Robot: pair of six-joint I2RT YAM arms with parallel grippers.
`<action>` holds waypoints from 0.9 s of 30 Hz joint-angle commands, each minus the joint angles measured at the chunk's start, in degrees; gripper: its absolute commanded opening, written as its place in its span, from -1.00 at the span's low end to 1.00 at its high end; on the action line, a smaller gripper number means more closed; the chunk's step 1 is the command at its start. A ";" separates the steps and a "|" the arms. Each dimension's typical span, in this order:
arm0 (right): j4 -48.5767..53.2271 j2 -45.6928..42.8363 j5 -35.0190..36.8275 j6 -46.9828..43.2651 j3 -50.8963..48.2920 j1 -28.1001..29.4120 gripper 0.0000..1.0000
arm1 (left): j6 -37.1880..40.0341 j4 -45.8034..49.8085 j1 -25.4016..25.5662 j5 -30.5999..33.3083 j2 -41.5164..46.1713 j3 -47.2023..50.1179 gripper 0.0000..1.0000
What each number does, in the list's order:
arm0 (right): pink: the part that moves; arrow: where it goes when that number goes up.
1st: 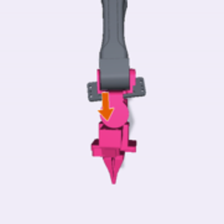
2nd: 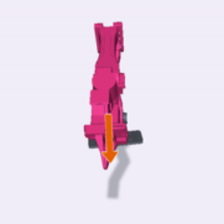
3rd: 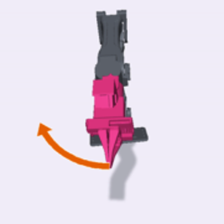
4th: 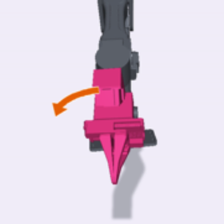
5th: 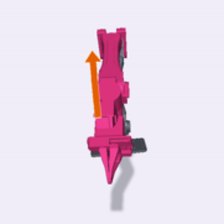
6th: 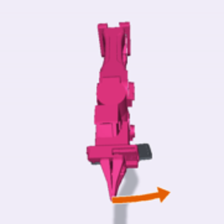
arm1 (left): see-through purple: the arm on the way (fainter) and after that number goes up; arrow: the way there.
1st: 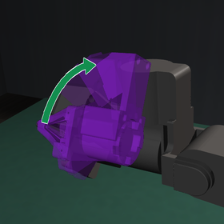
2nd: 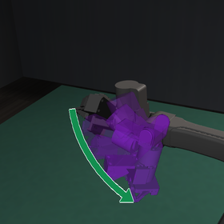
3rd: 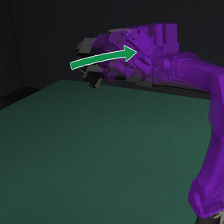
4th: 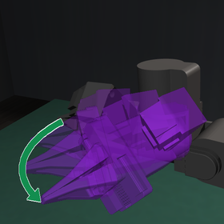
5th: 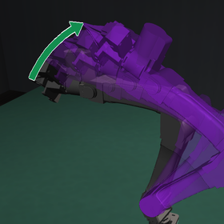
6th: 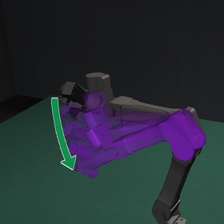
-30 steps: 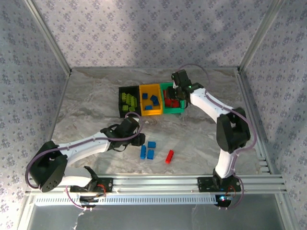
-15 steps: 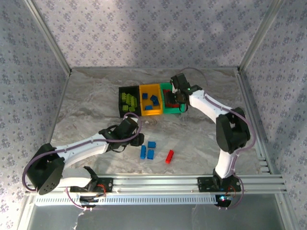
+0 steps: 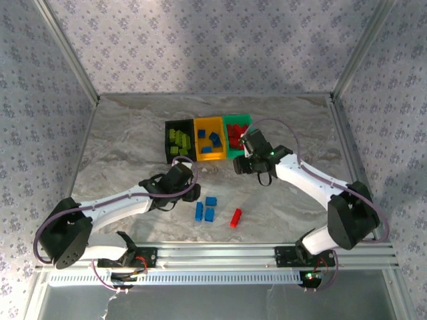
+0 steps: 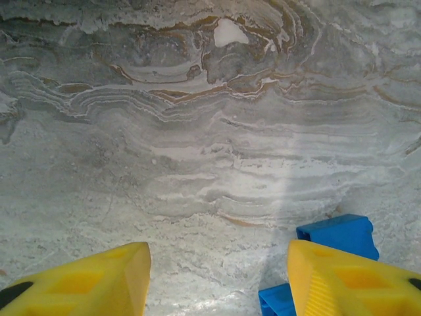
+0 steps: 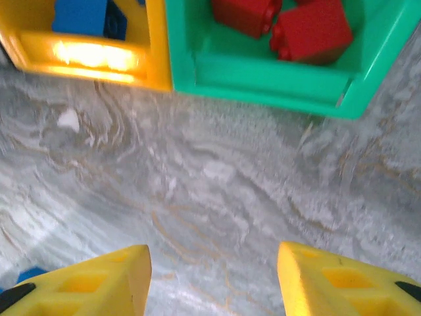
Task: Sort the legos into containers by color
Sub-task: Place the lego in the container, then pick up the lego from the bottom-center of the table.
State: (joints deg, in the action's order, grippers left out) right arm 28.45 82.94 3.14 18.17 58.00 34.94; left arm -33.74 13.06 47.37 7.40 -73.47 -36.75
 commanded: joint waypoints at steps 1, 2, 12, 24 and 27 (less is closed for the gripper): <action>1.97 -2.17 2.68 1.69 -3.14 2.01 0.10 | 0.15 -1.28 0.42 2.02 -1.47 -0.08 0.12; 1.82 -2.84 2.86 2.30 -4.21 2.62 0.10 | 0.46 -1.15 0.35 2.22 -1.86 -0.34 0.12; -0.53 -8.27 6.38 7.62 -12.07 10.61 0.10 | 1.53 -0.67 0.43 2.73 -5.42 -3.44 0.10; 0.94 -10.25 7.85 21.98 -16.45 20.96 0.11 | 2.89 -1.16 0.23 3.59 -7.08 -4.64 0.10; -0.30 -10.08 8.53 26.74 -17.94 23.28 0.11 | 2.95 -0.93 0.07 3.59 -7.83 -5.17 0.10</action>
State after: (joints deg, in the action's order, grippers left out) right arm 28.12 73.58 9.50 38.09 41.34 56.75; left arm -31.97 12.53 47.37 9.93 -80.49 -39.72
